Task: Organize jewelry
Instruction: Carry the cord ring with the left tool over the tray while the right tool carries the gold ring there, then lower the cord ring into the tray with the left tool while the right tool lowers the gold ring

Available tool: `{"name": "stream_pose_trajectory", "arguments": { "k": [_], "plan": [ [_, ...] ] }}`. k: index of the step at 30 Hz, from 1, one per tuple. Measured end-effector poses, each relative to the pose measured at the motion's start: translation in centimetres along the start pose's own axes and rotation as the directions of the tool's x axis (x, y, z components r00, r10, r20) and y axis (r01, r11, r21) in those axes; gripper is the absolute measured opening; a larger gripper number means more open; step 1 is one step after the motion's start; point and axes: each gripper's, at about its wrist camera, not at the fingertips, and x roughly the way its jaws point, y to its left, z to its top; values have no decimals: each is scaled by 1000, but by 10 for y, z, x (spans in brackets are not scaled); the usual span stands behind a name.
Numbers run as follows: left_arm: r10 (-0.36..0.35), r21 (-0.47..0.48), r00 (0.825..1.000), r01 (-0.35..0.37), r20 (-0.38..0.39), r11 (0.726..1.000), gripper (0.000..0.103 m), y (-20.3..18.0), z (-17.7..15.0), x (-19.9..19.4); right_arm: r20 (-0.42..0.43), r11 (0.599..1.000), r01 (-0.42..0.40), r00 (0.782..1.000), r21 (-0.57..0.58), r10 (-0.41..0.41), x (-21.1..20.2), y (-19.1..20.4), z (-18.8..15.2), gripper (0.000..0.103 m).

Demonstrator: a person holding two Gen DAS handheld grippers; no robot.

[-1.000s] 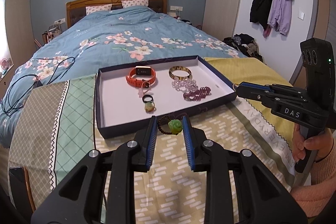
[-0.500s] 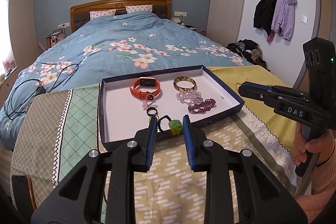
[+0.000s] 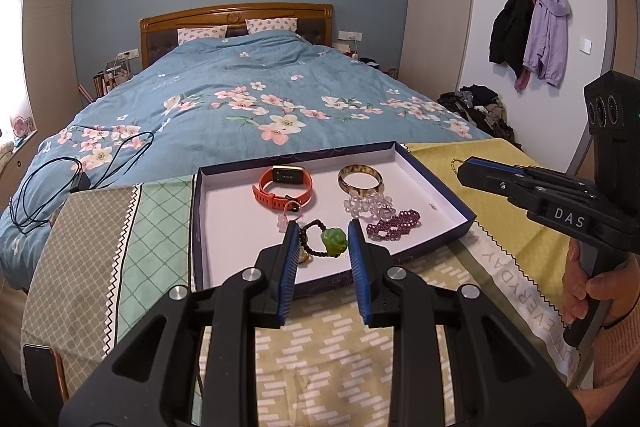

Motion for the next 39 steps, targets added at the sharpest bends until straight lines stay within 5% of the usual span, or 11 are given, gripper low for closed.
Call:
{"name": "stream_pose_trajectory", "arguments": {
  "k": [39],
  "plan": [
    [39, -22, 999, -39, -3, 999, 25, 17, 17, 34, -17, 1000, 20, 1000, -15, -20, 25, -8, 15, 11]
  ]
}}
